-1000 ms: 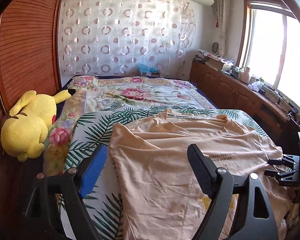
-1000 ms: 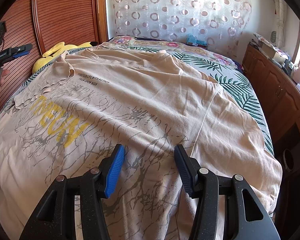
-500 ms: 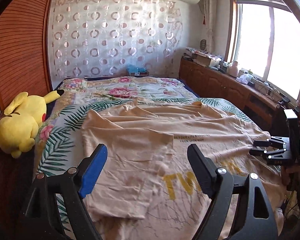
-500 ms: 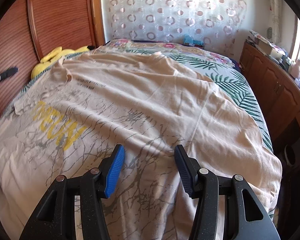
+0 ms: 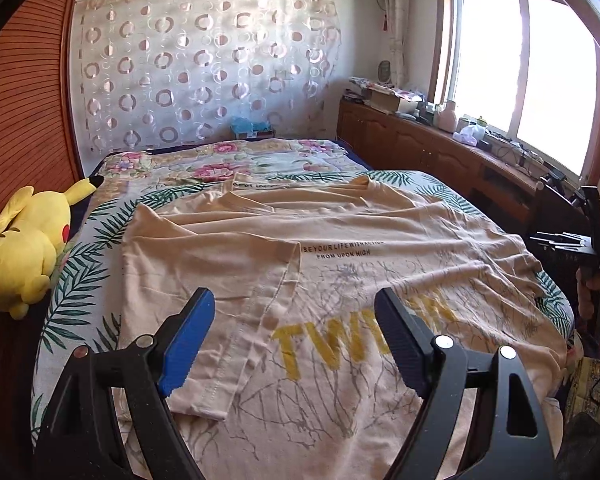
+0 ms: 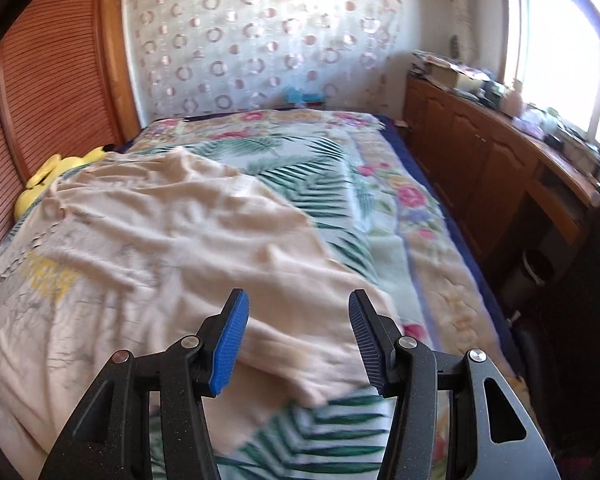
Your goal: Fold small clothes
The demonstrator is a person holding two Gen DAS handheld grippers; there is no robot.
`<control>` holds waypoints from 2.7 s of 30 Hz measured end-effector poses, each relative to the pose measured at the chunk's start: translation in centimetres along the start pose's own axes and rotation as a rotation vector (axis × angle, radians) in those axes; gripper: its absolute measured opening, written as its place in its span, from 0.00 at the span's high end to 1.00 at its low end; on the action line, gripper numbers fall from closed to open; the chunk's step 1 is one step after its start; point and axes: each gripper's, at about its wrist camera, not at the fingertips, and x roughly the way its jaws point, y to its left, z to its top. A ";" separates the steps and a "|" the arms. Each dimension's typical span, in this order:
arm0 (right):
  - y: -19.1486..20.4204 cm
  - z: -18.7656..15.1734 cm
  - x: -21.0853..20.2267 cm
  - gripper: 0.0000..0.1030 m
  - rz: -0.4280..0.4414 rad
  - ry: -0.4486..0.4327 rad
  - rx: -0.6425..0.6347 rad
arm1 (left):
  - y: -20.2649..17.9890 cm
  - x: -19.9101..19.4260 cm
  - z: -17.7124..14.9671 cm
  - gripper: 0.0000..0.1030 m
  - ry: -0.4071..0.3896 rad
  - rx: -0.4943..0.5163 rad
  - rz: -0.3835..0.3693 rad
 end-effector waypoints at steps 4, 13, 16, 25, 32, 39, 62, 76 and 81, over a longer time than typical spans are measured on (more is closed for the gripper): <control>-2.0 -0.8 0.3 0.47 -0.007 0.028 0.050 | -0.4 0.3 -0.2 0.20 0.013 0.005 0.005; -2.8 -0.1 1.1 0.47 0.021 0.073 0.087 | -1.0 0.7 -0.6 0.20 0.038 0.018 0.005; -3.4 0.0 1.3 0.48 0.042 0.075 0.106 | -1.3 0.9 -0.6 0.20 0.041 0.028 0.007; -3.0 0.1 0.9 0.93 -0.004 0.065 0.016 | -1.5 1.1 -0.8 0.20 0.048 0.023 0.000; -1.3 1.5 -1.9 0.96 0.032 -0.018 -0.023 | -0.9 1.5 -1.1 0.20 0.059 0.005 0.007; 3.8 4.4 -6.0 0.96 0.151 -0.139 -0.122 | -1.1 1.8 -1.4 0.20 0.073 0.014 0.006; 12.5 6.8 -3.6 0.64 0.308 -0.087 -0.244 | -0.2 0.9 -1.5 0.20 0.054 -0.010 0.005; 11.9 3.0 -1.7 0.73 0.281 0.041 -0.229 | -0.8 1.1 -1.7 0.20 0.062 -0.005 0.000; 12.5 2.4 -2.0 0.88 0.317 0.043 -0.252 | -1.0 1.0 -1.7 0.20 0.064 -0.004 -0.002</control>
